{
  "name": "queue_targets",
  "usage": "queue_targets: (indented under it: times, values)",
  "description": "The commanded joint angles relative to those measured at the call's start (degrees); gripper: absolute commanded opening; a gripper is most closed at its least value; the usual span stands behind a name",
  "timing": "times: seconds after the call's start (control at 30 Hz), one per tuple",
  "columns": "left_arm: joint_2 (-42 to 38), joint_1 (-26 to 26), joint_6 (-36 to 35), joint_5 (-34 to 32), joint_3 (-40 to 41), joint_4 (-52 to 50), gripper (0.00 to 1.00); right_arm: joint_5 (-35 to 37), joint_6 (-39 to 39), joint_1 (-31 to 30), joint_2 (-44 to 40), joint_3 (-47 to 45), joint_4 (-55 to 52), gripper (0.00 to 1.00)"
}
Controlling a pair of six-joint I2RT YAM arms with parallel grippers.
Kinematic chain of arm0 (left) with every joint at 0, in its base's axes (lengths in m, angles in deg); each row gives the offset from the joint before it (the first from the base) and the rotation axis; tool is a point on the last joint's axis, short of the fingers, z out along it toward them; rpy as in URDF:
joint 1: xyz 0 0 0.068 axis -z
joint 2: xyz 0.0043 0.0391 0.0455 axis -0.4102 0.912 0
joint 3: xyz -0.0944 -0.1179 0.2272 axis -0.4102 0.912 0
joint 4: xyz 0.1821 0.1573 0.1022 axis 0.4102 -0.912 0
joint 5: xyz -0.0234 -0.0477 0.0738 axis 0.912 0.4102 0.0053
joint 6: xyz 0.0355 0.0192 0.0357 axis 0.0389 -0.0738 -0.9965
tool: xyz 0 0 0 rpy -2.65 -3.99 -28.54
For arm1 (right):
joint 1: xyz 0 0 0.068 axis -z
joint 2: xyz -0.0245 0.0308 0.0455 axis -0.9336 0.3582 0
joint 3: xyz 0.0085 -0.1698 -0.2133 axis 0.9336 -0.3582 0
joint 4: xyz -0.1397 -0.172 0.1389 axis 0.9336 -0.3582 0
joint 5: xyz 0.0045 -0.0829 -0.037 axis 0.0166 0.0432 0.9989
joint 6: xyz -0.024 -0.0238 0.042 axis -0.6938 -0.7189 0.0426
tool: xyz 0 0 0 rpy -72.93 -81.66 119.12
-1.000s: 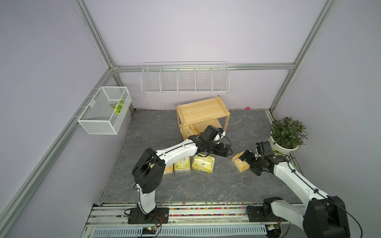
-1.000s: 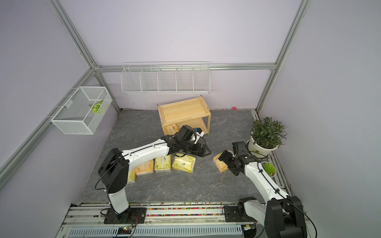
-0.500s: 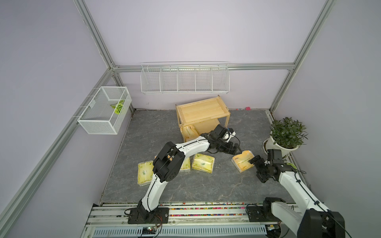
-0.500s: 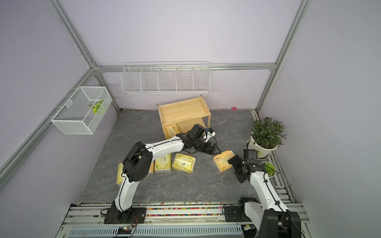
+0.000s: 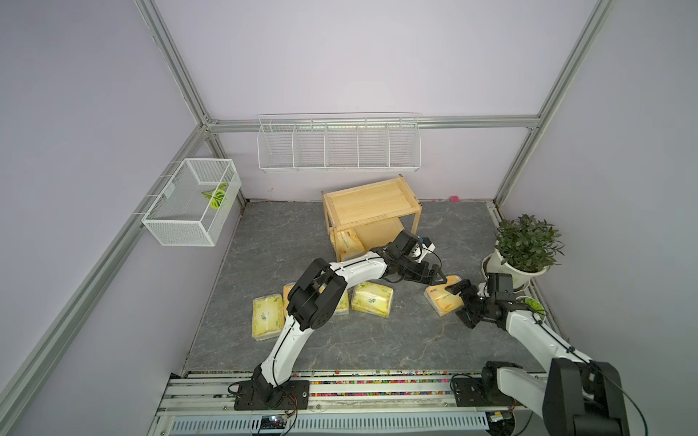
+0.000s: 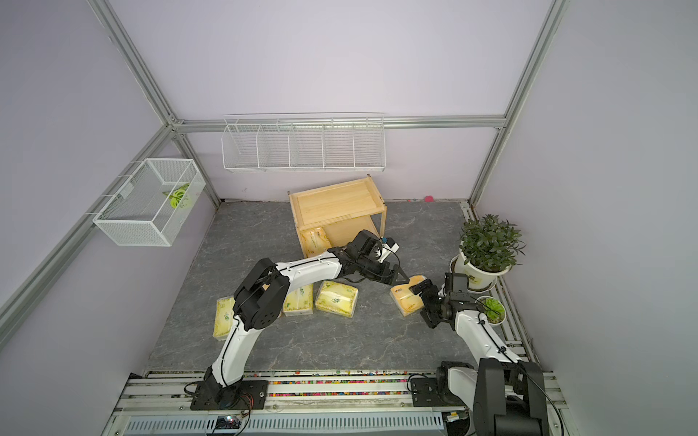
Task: Place the tissue boxes on the shelf by color
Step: Pick up the box of tissues from the center of the board.
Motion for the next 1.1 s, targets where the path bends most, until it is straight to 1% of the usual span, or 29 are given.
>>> queue_targets:
  times: [0.0, 0.23, 0.5, 0.7, 0.93, 1.07]
  values:
    - [0.9, 0.6, 0.9, 2.3, 1.7, 3.0, 1.00, -1.6, -0.1, 0.1, 3.3, -0.7, 1.7, 0.97]
    - [-0.7, 1.2, 2.5, 3.2, 7.0, 7.1, 1.00, -7.4, -1.4, 0.2, 11.2, 2.1, 7.5, 0.97]
    - [-4.2, 2.0, 5.8, 3.0, 13.7, 13.4, 1.00, -8.9, -1.7, 0.3, 15.6, 4.6, 10.5, 0.97]
    - [-5.4, 2.2, 6.5, 1.9, 15.5, 14.4, 1.00, -10.7, -1.5, 0.4, 15.5, 3.4, 13.2, 0.96]
    - [-5.9, 2.2, 6.6, 1.5, 17.2, 14.6, 1.00, -16.7, 2.0, 0.4, 14.0, 0.2, 22.2, 0.89]
    - [-6.3, 2.2, 6.6, 1.2, 17.4, 14.7, 1.00, -17.8, 2.5, 0.5, 12.1, -0.4, 22.5, 0.85]
